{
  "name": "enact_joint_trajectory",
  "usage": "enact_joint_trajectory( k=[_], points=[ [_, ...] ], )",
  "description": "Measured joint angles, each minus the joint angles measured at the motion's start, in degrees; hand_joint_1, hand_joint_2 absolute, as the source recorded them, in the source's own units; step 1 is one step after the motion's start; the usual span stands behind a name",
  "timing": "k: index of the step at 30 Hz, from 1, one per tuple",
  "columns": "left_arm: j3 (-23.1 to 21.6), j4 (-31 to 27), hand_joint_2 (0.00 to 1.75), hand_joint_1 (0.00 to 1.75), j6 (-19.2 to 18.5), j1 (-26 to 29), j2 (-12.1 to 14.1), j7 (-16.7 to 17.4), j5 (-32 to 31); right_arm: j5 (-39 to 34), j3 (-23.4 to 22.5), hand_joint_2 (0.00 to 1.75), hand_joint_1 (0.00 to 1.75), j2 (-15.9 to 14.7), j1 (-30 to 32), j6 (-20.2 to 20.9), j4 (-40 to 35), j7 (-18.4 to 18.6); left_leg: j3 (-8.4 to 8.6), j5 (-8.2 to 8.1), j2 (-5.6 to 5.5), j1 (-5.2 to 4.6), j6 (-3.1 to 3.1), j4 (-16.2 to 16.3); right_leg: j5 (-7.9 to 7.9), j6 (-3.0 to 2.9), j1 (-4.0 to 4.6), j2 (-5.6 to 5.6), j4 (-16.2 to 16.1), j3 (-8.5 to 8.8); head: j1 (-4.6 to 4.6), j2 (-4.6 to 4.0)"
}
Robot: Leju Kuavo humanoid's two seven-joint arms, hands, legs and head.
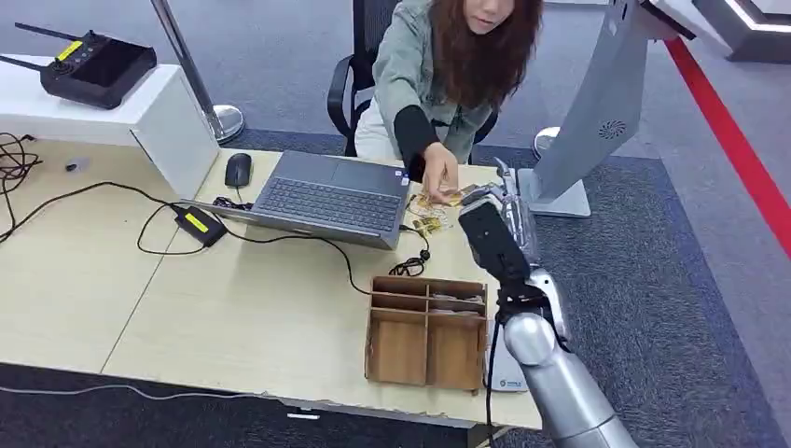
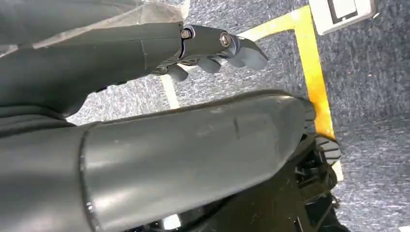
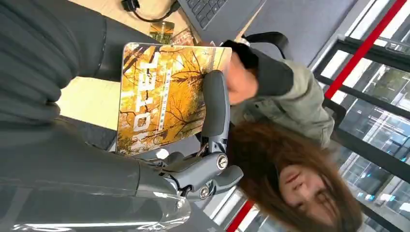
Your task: Pass the card to the sensor for recognition and then transmit it.
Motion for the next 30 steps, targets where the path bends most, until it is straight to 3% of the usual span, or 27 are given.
enact_joint_trajectory(
  k=[8,13,16,24,30],
  points=[
    [0.11,-0.02,0.00,0.00,1.05,0.73,0.02,-0.96,0.52,-3.15,-0.33,1.75,1.75,-2.28,4.53,-1.20,-8.86,0.68,0.02,-0.02,0.11,-0.01,0.00,0.01,-0.02,0.00,0.00,0.08,-0.02,-0.05,-0.02,0.00],
    [0.59,-0.02,0.00,0.00,1.57,1.05,0.04,-1.05,1.12,-4.44,-4.79,1.75,1.75,-5.49,12.77,-0.28,-19.02,0.76,0.04,-0.08,0.01,-0.02,0.05,0.01,-0.05,0.04,0.00,0.02,-0.05,0.01,-0.02,0.00],
    [1.38,-0.02,0.00,0.00,1.79,1.05,0.07,-1.20,2.08,-4.41,-7.96,1.75,1.75,-6.62,17.13,0.22,-21.37,-0.33,0.04,-0.11,0.02,-0.02,0.07,0.00,-0.05,0.04,0.00,0.05,-0.06,0.01,0.00,0.00],
    [2.99,-0.02,0.00,0.00,2.16,1.01,0.15,-1.20,3.08,-4.74,-12.92,1.75,1.75,-7.04,25.03,0.11,-20.32,-3.61,0.01,-0.12,0.04,-0.01,0.07,0.00,-0.06,0.03,0.00,0.05,-0.07,0.01,0.00,0.00],
    [4.09,-0.02,0.00,0.00,2.16,0.75,0.24,-1.20,3.58,-2.25,-13.33,1.75,1.75,-6.01,27.81,-1.77,-14.77,-5.33,0.00,-0.11,0.04,0.00,0.06,-0.01,-0.07,0.01,0.01,0.05,-0.04,0.00,-0.02,0.00]
  ],
)
